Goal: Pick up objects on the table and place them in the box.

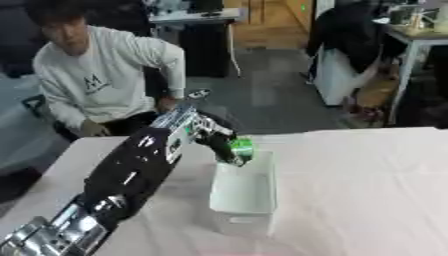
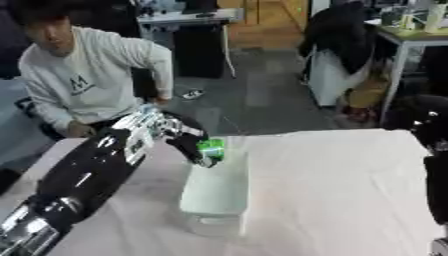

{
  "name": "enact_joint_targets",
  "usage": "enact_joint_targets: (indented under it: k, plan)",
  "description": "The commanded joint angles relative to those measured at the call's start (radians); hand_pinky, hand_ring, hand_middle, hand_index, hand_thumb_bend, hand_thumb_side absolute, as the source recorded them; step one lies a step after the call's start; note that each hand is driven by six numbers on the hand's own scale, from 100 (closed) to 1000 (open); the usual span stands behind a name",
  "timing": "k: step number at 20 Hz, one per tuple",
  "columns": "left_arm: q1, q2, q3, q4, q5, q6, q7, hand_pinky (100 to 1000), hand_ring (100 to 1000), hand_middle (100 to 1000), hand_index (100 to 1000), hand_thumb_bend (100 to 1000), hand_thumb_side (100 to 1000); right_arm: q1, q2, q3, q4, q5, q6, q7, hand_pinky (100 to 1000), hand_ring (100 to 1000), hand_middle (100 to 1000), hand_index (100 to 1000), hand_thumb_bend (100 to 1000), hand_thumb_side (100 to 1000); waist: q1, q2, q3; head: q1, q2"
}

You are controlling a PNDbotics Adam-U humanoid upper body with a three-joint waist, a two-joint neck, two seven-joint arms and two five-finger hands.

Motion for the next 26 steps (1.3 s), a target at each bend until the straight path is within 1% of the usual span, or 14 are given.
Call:
enact_joint_targets:
  k: [1,5,7,8,9,10,11,12,13,14,15,16,18,26]
  plan:
    - [-0.036,0.002,-0.012,-0.007,-0.008,-0.021,0.002,100,100,130,352,100,765,-0.02,-0.007,-0.003,-0.014,-0.002,0.001,0.003,621,655,672,754,100,979,-0.002,-0.009,-0.002,0.012,-0.008]
    - [-0.04,-0.006,-0.011,0.018,-0.036,-0.042,0.023,100,100,194,398,100,788,-0.023,-0.004,-0.002,-0.013,-0.003,0.002,0.004,621,655,672,755,100,979,-0.001,-0.008,-0.005,0.01,-0.006]
    - [-0.041,-0.009,-0.006,0.032,-0.042,-0.047,0.035,100,163,299,498,100,764,-0.024,-0.003,-0.002,-0.013,-0.004,0.002,0.004,621,655,672,755,100,979,-0.001,-0.008,-0.006,0.008,-0.007]
    - [-0.041,-0.01,-0.005,0.041,-0.052,-0.043,0.035,100,270,399,597,100,820,-0.024,-0.003,-0.002,-0.013,-0.004,0.002,0.004,621,655,672,755,100,979,-0.001,-0.008,-0.007,0.007,-0.007]
    - [-0.041,-0.011,-0.005,0.052,-0.066,-0.038,0.027,278,451,549,741,100,945,-0.025,-0.002,-0.001,-0.013,-0.005,0.002,0.004,621,655,672,755,100,978,0.0,-0.008,-0.008,0.007,-0.007]
    - [-0.04,-0.012,-0.006,0.068,-0.084,-0.029,0.001,544,678,745,874,100,1000,-0.026,-0.002,-0.001,-0.013,-0.005,0.002,0.004,621,655,672,755,100,978,0.0,-0.008,-0.009,0.007,-0.007]
    - [-0.042,-0.015,-0.003,0.077,-0.098,-0.022,-0.02,438,584,667,827,100,1000,-0.026,-0.001,-0.001,-0.013,-0.006,0.002,0.004,621,655,672,755,100,978,0.0,-0.008,-0.009,0.007,-0.007]
    - [-0.04,-0.016,-0.005,0.09,-0.113,-0.018,-0.031,858,925,926,997,324,1000,-0.026,-0.001,-0.001,-0.013,-0.006,0.002,0.004,621,655,672,755,100,978,0.0,-0.008,-0.009,0.007,-0.008]
    - [-0.039,-0.018,-0.007,0.103,-0.129,-0.019,-0.037,945,996,980,1000,421,1000,-0.026,-0.001,-0.001,-0.013,-0.006,0.002,0.004,621,655,672,755,100,978,0.0,-0.008,-0.01,0.006,-0.008]
    - [-0.039,-0.019,-0.006,0.115,-0.144,-0.024,-0.04,1000,1000,1000,1000,512,1000,-0.026,-0.001,-0.001,-0.013,-0.007,0.002,0.004,621,655,672,755,100,978,0.0,-0.008,-0.01,0.006,-0.008]
    - [-0.039,-0.02,-0.004,0.123,-0.156,-0.029,-0.041,1000,1000,1000,1000,545,1000,-0.026,-0.001,-0.001,-0.013,-0.007,0.002,0.004,621,655,672,755,100,978,0.0,-0.008,-0.009,0.005,-0.008]
    - [-0.039,-0.02,-0.002,0.132,-0.169,-0.034,-0.042,1000,1000,1000,1000,760,1000,-0.026,-0.001,-0.001,-0.013,-0.007,0.002,0.004,621,655,672,755,100,978,0.0,-0.008,-0.01,0.005,-0.007]
    - [-0.039,-0.023,0.003,0.148,-0.191,-0.047,-0.043,1000,1000,1000,1000,1000,1000,-0.026,-0.001,-0.001,-0.013,-0.007,0.002,0.004,621,655,672,755,100,978,0.0,-0.008,-0.009,0.005,-0.008]
    - [-0.038,-0.024,0.032,0.184,-0.208,-0.073,-0.043,1000,1000,1000,1000,1000,1000,-0.025,-0.001,-0.001,-0.013,-0.007,0.002,0.004,620,655,672,755,100,978,0.0,-0.009,-0.008,0.004,-0.008]
